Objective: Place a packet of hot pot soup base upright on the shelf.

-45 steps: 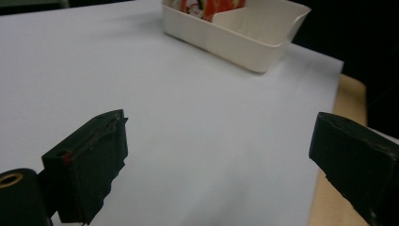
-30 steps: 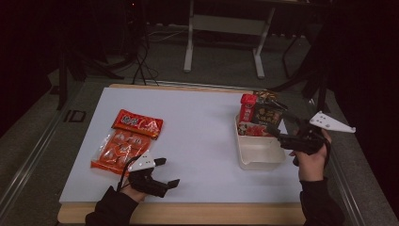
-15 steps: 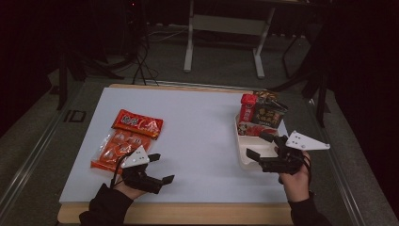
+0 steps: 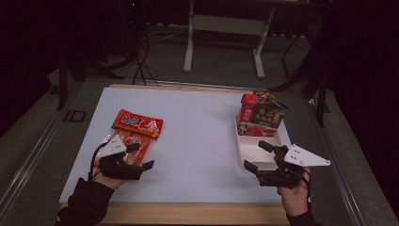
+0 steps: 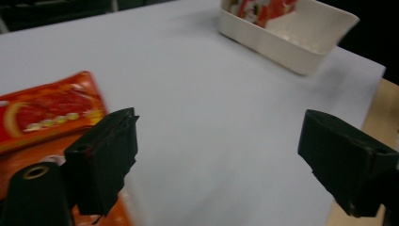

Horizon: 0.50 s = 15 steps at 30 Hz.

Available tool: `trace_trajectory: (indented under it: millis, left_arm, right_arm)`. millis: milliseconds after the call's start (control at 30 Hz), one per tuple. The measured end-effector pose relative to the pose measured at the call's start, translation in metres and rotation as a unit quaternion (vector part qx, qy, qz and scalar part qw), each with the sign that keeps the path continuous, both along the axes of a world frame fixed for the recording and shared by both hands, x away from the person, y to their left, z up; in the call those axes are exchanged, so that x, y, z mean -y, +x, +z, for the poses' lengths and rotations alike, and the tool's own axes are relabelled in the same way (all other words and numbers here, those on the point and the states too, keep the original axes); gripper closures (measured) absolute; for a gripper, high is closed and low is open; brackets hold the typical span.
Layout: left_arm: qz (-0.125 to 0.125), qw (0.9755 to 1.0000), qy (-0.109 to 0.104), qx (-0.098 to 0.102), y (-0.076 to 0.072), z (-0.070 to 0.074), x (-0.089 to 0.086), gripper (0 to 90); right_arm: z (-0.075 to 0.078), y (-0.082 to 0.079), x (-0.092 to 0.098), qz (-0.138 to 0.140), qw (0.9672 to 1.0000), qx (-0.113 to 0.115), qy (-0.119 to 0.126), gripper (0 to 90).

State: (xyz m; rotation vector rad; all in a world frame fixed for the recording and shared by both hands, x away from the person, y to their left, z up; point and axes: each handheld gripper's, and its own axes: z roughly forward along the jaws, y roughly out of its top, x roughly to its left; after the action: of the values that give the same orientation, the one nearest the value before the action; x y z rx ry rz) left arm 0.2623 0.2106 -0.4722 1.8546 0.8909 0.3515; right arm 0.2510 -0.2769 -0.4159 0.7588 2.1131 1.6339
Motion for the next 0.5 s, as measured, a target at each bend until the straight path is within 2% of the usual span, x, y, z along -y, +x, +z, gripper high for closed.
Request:
trace_trajectory:
  millis: [167, 300, 400, 433, 467, 500]
  left_arm:
    - [0.035, 0.9992, 0.013, 0.013, 0.006, 0.004, -0.021, 16.7]
    - [0.058, 0.9981, 0.013, 0.015, 0.013, 0.008, -0.042, 23.4]
    - [0.086, 0.9958, 0.026, 0.017, 0.019, 0.008, -0.056, 34.5]
    - [0.103, 0.9938, 0.038, 0.018, 0.021, 0.007, -0.059, 37.3]
    - [0.103, 0.9938, 0.038, 0.018, 0.021, 0.007, -0.059, 37.8]
    - [0.123, 0.9909, 0.054, 0.015, 0.026, 0.004, -0.068, 41.1]
  right_arm:
    - [-0.008, -0.003, -0.004, 0.006, 0.9999, -0.012, -0.006, 12.8]
    - [-0.011, -0.003, -0.005, 0.015, 0.9997, -0.019, -0.003, 12.8]
    - [-0.013, -0.001, -0.006, 0.019, 0.9995, -0.024, -0.006, 13.1]
    - [-0.014, -0.001, -0.007, 0.022, 0.9993, -0.029, -0.010, 13.1]
    - [-0.014, -0.001, -0.007, 0.022, 0.9993, -0.029, -0.010, 13.1]
    - [-0.017, -0.001, -0.009, 0.023, 0.9991, -0.028, -0.021, 13.1]
